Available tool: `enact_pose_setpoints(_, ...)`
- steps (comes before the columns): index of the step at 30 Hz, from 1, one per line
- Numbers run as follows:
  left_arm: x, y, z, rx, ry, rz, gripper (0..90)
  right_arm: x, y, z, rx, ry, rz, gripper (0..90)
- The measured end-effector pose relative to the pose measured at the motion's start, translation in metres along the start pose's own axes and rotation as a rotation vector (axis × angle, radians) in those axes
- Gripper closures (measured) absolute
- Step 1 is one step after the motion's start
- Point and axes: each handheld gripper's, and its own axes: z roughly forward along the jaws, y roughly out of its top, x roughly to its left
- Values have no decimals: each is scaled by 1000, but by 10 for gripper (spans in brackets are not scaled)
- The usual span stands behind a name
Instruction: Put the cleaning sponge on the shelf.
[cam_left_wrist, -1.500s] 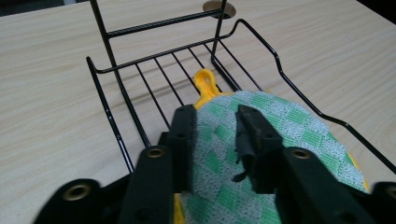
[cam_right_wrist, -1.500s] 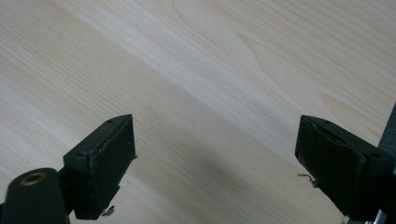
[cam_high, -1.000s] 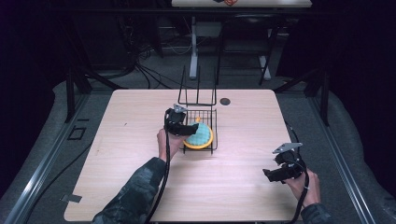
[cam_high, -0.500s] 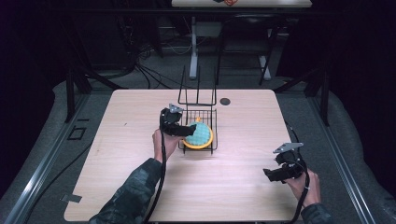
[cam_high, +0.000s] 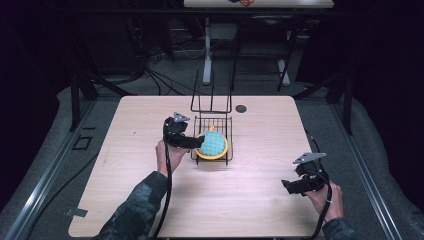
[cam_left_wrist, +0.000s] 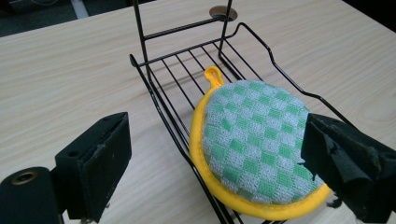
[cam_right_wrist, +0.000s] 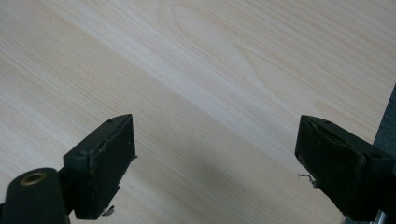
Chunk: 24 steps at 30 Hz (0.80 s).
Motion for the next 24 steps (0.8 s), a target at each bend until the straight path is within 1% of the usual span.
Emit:
enact_pose_setpoints(5, 1, -2, -6, 0, 0, -2, 45, 0, 0, -2, -7, -2, 6, 118)
enact_pose_setpoints(7, 2, -4, -12, -10, -2, -11, 33, 1, 0, -1, -2, -3, 4, 118)
enact_pose_setpoints(9, 2, -4, -14, -14, -5, -12, 32, 1, 0, -1, -4, -2, 4, 120)
enact_pose_setpoints(10, 3, -6, -19, -16, 0, -10, 25, 1, 1, -2, -1, -2, 0, 123)
enact_pose_setpoints(12, 3, -8, -21, -19, 0, -10, 16, 1, 1, -2, -1, -4, 0, 123)
enact_pose_setpoints(13, 4, -10, -26, -18, 5, -12, 10, 2, 1, -2, -1, -1, 2, 123)
enact_pose_setpoints(14, 4, -10, -26, -18, 5, -12, 9, 2, 1, -2, -1, -1, 2, 123)
enact_pose_setpoints(15, 4, -10, -28, -19, 14, -7, 3, 1, 1, -3, -1, 2, 0, 123)
enact_pose_setpoints(16, 3, -11, -31, -14, 34, 8, 3, 1, 1, -3, -1, 2, 0, 123)
enact_pose_setpoints(17, 2, -14, -39, -26, 51, 23, 2, 1, 1, -3, -5, -1, 1, 122)
enact_pose_setpoints(18, 1, -16, -41, -19, 57, 26, 2, 1, 1, -4, -2, 0, 3, 122)
enact_pose_setpoints(20, 0, -20, -46, -20, 68, 40, 2, 2, 1, -4, -7, -2, 2, 122)
enact_pose_setpoints(21, 0, -20, -46, -20, 68, 40, 2, 2, 1, -4, -7, -2, 2, 122)
enact_pose_setpoints(24, -1, -26, -54, -23, 80, 52, 2, 2, 1, -4, -5, -3, 2, 122)
